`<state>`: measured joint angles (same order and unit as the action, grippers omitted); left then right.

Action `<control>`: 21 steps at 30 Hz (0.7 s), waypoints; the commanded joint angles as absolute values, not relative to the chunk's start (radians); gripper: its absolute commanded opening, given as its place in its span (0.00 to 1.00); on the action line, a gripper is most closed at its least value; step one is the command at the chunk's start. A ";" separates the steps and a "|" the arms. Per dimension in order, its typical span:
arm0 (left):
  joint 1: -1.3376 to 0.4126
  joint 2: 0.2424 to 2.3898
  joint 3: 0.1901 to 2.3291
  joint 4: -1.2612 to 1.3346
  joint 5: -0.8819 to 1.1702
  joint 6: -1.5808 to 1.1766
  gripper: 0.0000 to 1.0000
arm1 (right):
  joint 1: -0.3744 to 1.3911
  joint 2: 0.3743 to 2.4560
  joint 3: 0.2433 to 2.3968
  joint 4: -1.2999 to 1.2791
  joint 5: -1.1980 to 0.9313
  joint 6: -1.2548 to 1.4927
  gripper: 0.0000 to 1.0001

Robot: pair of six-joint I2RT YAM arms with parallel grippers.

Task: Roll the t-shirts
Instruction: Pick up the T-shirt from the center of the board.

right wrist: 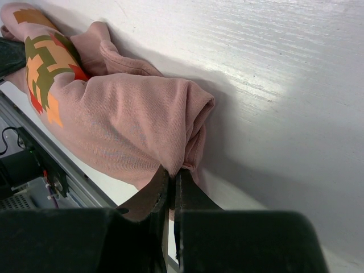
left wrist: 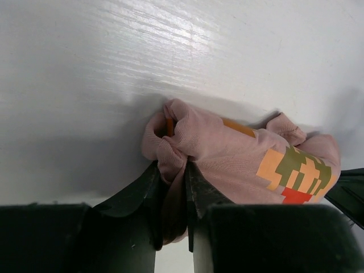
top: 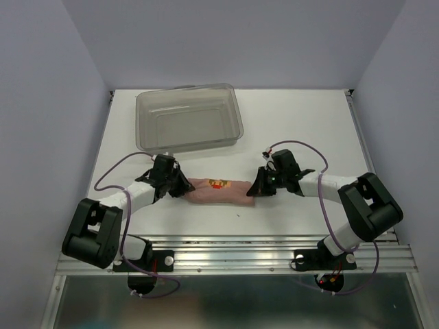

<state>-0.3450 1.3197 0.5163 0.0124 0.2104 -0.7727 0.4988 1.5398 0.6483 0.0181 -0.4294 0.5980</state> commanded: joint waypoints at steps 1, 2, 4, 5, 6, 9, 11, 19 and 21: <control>-0.354 1.289 0.532 -0.049 0.221 -0.743 0.00 | 0.499 1.559 0.650 -0.044 -0.364 0.557 0.01; -0.354 1.278 0.537 -0.055 0.218 -0.739 0.00 | 0.499 1.557 0.652 -0.046 -0.364 0.557 0.01; -0.354 1.250 0.552 -0.077 0.204 -0.730 0.00 | 0.499 1.545 0.658 -0.055 -0.364 0.557 0.01; -0.354 1.220 0.573 -0.106 0.196 -0.726 0.00 | 0.499 1.536 0.664 -0.061 -0.364 0.557 0.01; -0.354 1.203 0.584 -0.121 0.184 -0.712 0.00 | 0.499 1.526 0.670 -0.077 -0.361 0.557 0.01; -0.351 1.146 0.623 -0.155 0.198 -0.704 0.00 | 0.499 1.487 0.699 -0.101 -0.357 0.537 0.01; -0.351 1.132 0.644 -0.152 0.248 -0.704 0.00 | 0.499 1.468 0.719 -0.129 -0.360 0.525 0.01; -0.351 1.092 0.721 -0.216 0.250 -0.693 0.00 | 0.499 1.401 0.788 -0.169 -0.376 0.532 0.01; -0.350 1.083 0.750 -0.230 0.247 -0.680 0.00 | 0.499 1.388 0.801 -0.182 -0.373 0.532 0.01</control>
